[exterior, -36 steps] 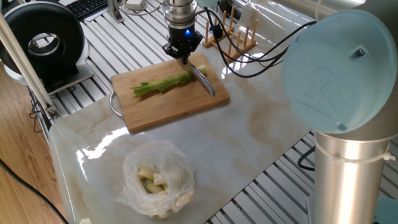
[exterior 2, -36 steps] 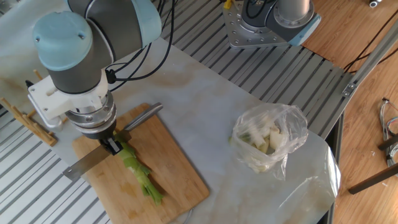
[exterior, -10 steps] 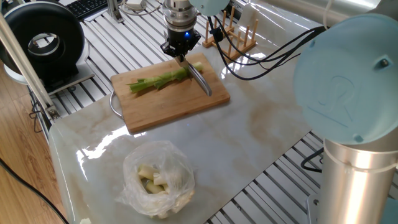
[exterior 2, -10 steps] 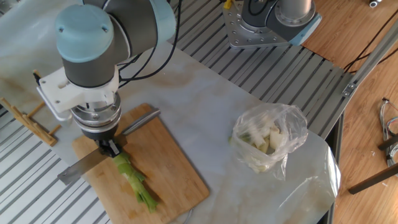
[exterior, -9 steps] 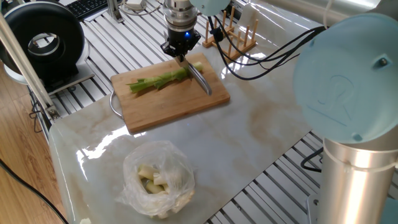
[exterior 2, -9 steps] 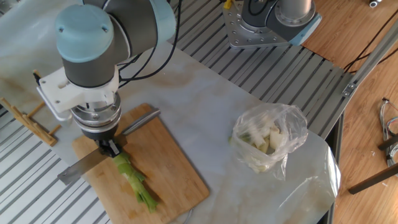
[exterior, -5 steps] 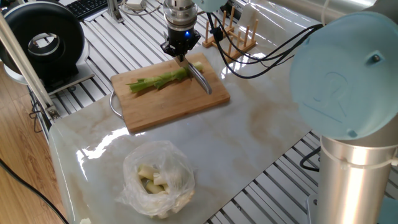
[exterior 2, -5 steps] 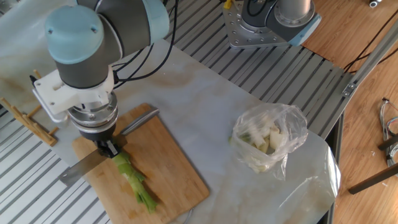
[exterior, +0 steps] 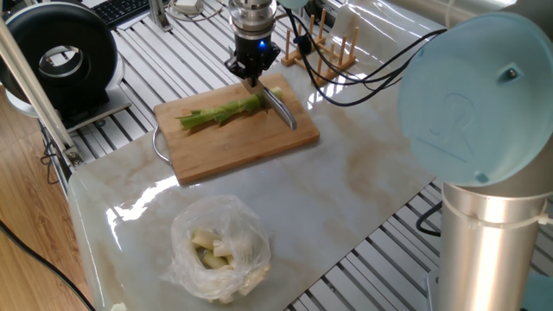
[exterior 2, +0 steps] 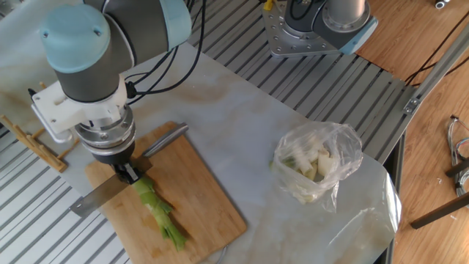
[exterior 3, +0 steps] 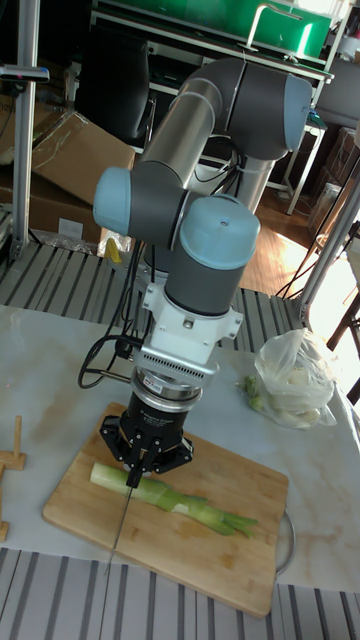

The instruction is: Chop the scallions

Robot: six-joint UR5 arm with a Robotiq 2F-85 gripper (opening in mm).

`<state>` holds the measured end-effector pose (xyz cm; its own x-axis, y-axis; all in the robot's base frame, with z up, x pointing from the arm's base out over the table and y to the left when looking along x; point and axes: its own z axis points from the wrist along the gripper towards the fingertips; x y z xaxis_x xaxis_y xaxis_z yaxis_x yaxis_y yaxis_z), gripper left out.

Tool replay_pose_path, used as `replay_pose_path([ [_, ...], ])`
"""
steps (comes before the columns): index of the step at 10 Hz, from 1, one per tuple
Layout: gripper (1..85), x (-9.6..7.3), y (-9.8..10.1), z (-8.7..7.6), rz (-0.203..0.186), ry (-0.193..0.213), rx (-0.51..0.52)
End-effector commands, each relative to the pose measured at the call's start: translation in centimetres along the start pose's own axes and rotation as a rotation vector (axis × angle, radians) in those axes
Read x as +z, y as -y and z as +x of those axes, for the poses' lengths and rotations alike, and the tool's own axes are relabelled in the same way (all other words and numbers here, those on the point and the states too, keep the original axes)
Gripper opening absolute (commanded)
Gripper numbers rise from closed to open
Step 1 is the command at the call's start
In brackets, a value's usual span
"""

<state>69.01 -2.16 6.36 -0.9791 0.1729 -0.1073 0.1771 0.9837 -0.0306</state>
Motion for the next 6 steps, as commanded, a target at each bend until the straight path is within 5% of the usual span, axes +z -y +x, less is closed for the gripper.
replay_pose_path([
  [1,1.0,-1.04,-0.25,0.61,-0.015,-0.019,0.011],
  [6,1.0,-1.47,-0.56,0.68,-0.013,-0.021,0.034],
])
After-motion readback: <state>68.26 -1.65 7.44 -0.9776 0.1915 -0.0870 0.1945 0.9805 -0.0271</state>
